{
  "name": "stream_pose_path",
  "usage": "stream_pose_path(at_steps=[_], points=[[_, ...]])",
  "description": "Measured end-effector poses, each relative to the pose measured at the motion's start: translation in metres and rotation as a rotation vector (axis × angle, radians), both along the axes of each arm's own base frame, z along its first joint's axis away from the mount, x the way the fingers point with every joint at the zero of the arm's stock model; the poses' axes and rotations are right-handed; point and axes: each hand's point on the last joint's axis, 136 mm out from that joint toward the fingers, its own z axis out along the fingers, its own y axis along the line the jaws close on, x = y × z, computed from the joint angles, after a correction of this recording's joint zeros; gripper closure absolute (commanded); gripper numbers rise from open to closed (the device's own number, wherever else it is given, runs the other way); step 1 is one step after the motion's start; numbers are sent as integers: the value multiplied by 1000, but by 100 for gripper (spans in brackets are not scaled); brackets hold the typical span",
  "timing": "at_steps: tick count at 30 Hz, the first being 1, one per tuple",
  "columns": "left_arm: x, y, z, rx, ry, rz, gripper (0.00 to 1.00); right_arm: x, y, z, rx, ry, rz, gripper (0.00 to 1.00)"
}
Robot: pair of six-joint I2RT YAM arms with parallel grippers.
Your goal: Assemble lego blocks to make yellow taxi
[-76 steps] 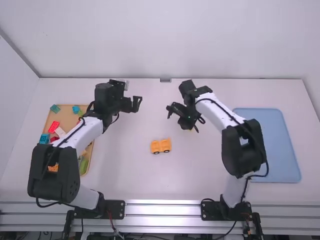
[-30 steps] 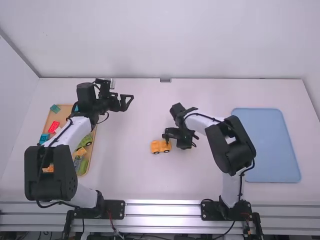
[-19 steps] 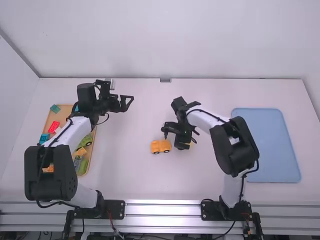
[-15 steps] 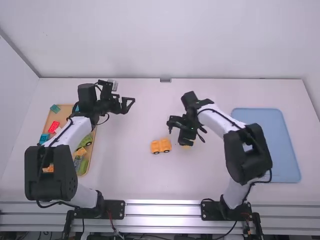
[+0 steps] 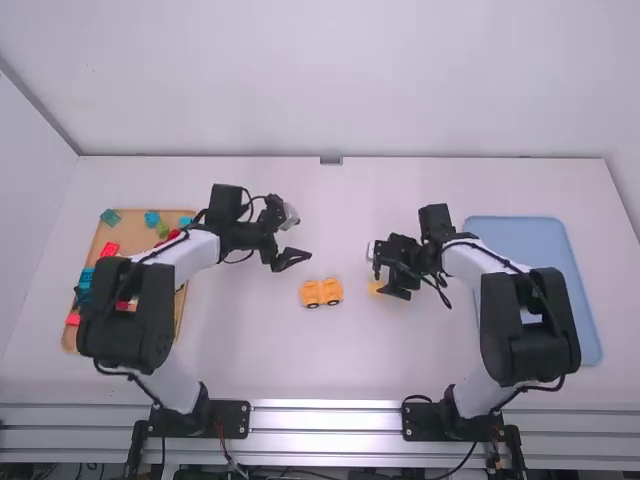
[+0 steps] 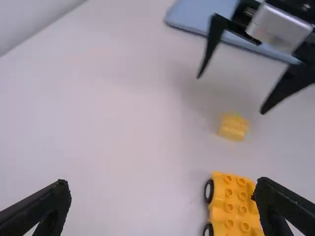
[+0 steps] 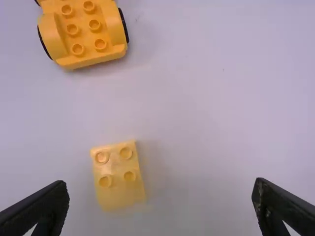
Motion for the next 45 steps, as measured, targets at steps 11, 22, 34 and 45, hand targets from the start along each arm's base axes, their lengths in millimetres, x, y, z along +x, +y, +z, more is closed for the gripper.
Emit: stream_pose_path(at_steps=[11, 22, 34, 45], points=[[-6, -12, -34, -48, -35, -114, 1, -13, 4, -9, 160, -49, 67, 1], [-29, -28, -59, -36, -24, -99, 1, -31, 9, -29, 249, 220, 113, 12], [-47, -27, -54, 19, -109, 16, 1, -7, 1, -36, 315, 105, 84, 22], [-49, -26, -54, 13, -110, 16, 1, -16, 7, -43, 288, 132, 106, 49]])
